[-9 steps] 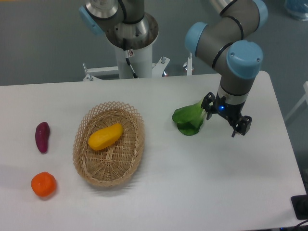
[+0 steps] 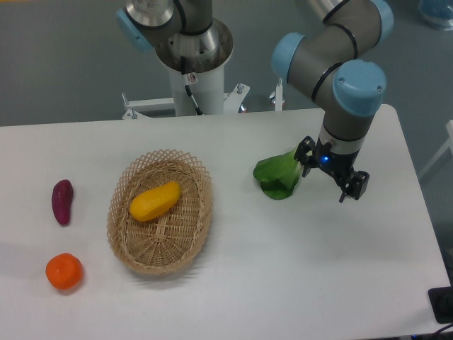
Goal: Pick up the mango from the basket
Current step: 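Move the gripper over the basket and lower it onto the yellow mango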
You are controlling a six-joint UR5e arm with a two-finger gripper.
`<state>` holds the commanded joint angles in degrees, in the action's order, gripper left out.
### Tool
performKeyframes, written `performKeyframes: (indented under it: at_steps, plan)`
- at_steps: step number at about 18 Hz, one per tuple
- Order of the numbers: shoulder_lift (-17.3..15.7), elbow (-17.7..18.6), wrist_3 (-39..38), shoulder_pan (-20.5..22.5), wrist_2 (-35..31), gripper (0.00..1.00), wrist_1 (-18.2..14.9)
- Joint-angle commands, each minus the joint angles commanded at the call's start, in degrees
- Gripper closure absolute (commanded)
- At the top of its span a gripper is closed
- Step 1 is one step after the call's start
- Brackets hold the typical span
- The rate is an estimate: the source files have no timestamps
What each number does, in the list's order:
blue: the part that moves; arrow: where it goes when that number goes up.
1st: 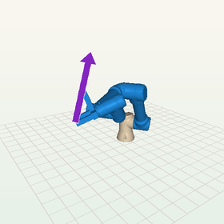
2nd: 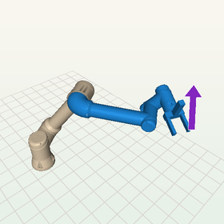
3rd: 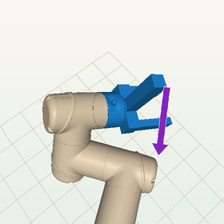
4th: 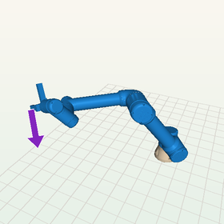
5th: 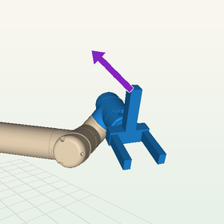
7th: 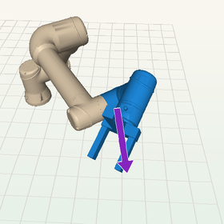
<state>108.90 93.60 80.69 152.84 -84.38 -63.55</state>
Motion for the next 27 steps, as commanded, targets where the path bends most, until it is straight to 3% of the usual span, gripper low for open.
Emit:
performKeyframes:
  at_steps: [9,18,21,27]
  plan:
    - [-0.44,2.29,-8.96,-7.64,3.34,0.00,0.53]
    - [-3.95,9.58,-15.20,-17.31,5.01,0.00,0.71]
    - [-3.34,10.03,-20.57,-20.82,6.07,0.00,1.49]
    - [-3.08,12.31,-22.33,-25.22,6.16,0.00,2.46]
